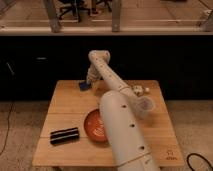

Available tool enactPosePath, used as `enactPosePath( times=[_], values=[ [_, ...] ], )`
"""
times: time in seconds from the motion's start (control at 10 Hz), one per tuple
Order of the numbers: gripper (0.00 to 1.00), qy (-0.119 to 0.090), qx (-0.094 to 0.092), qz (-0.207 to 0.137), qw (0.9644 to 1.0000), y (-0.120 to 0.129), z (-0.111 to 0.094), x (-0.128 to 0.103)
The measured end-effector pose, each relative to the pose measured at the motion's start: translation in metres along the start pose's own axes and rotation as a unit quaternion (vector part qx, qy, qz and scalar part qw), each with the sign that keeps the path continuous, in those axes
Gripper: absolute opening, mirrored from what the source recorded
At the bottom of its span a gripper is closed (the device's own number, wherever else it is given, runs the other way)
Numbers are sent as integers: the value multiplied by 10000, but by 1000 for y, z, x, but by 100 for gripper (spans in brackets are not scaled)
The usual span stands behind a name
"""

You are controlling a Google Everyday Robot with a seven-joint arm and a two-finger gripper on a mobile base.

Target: Place the white sponge in the ceramic bowl

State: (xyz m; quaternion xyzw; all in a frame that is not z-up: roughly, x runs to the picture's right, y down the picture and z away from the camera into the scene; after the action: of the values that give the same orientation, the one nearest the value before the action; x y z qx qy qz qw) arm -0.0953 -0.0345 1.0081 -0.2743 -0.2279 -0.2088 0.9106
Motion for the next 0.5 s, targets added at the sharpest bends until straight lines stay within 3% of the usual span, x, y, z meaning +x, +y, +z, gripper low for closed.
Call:
enactPosePath(
  times=[0.5],
  values=[
    [80, -160, 94, 231, 9996, -6, 2, 1]
  ],
)
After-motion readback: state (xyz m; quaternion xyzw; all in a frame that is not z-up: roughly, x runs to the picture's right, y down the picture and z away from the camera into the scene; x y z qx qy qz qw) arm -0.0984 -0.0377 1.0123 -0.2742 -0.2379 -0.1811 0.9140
